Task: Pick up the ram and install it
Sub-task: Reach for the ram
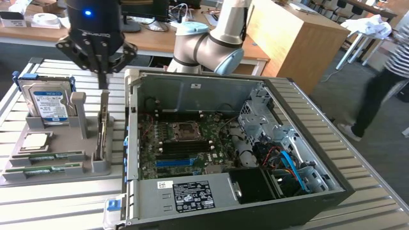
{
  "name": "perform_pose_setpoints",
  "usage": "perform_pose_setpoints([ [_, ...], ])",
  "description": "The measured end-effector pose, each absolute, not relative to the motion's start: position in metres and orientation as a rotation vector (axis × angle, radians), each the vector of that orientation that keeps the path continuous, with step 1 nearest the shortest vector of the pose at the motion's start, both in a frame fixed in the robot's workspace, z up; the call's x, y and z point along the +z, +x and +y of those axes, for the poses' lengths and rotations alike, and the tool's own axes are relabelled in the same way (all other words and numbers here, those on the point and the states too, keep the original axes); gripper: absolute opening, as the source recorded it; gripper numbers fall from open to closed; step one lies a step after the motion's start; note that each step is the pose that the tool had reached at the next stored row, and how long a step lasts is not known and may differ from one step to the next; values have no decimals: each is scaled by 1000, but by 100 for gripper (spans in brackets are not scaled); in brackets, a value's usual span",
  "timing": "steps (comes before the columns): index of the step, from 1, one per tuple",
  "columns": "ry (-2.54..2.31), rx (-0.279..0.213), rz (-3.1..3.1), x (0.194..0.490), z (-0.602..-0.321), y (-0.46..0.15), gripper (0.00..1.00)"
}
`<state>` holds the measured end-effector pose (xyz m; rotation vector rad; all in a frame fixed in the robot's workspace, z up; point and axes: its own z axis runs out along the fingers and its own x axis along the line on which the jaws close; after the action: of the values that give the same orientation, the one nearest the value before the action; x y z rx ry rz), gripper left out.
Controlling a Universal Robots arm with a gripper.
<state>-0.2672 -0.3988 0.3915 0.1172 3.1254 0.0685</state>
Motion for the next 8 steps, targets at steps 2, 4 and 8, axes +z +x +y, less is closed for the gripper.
perform_pose_setpoints([
  [2,117,68,3125,392,-399,-274,10],
  [4,117,68,3125,392,-399,-280,10],
  [8,117,68,3125,391,-399,-293,10],
])
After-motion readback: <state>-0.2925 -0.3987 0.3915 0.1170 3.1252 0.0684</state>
